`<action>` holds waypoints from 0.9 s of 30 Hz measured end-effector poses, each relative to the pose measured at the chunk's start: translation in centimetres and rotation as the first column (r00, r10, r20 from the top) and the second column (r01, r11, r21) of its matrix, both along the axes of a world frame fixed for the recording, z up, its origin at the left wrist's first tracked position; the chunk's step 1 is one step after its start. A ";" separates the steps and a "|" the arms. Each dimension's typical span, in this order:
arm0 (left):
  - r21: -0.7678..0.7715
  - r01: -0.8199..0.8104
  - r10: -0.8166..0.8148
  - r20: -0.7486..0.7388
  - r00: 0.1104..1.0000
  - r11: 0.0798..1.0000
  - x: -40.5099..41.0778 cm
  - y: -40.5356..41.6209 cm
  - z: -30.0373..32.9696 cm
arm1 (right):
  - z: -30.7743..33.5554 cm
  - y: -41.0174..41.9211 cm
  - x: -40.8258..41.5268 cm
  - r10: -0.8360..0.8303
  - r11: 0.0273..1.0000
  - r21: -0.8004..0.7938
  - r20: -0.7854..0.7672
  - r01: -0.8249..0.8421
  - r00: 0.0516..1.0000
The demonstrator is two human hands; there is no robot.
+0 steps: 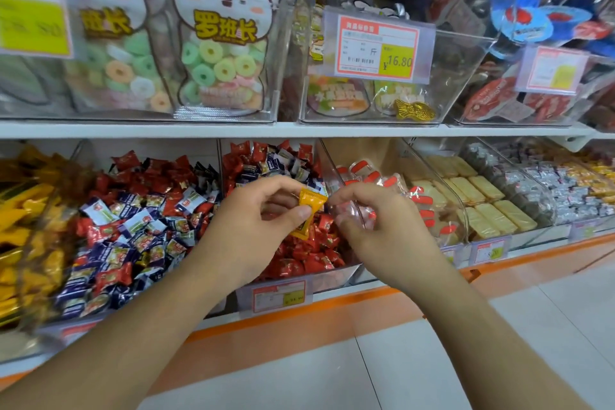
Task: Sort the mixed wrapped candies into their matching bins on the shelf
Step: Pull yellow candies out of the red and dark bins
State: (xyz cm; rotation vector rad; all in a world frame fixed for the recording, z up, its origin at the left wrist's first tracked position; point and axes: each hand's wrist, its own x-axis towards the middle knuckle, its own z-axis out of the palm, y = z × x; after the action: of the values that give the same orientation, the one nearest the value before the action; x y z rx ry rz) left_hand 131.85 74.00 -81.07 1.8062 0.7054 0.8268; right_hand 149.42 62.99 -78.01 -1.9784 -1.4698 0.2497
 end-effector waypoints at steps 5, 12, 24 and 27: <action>-0.044 -0.061 0.062 0.023 0.998 0.997 -2.7 0.1 1.3 | 0.2 1.2 -3.2 0.148 0.989 0.038 -0.077 -0.145 0.986; -0.058 -0.170 0.169 -0.013 0.985 0.984 -9.1 0.9 2.5 | 0.5 4.1 -8.8 0.250 0.967 0.049 -0.028 -0.249 0.968; 0.160 -0.699 0.716 -0.187 0.672 0.697 -26.1 7.5 3.2 | -0.3 8.1 -16.3 0.389 0.919 0.013 0.126 -0.394 0.912; 0.401 -0.609 0.728 -0.420 0.542 0.684 -27.5 8.6 2.5 | -0.5 8.3 -16.5 0.386 0.921 -0.015 0.154 -0.388 0.910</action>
State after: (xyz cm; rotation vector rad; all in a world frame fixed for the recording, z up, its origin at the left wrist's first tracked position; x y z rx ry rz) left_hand 104.31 82.58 -78.55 1.9851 1.8657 0.8768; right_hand 132.92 71.32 -78.54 -1.7076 -1.9570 0.2566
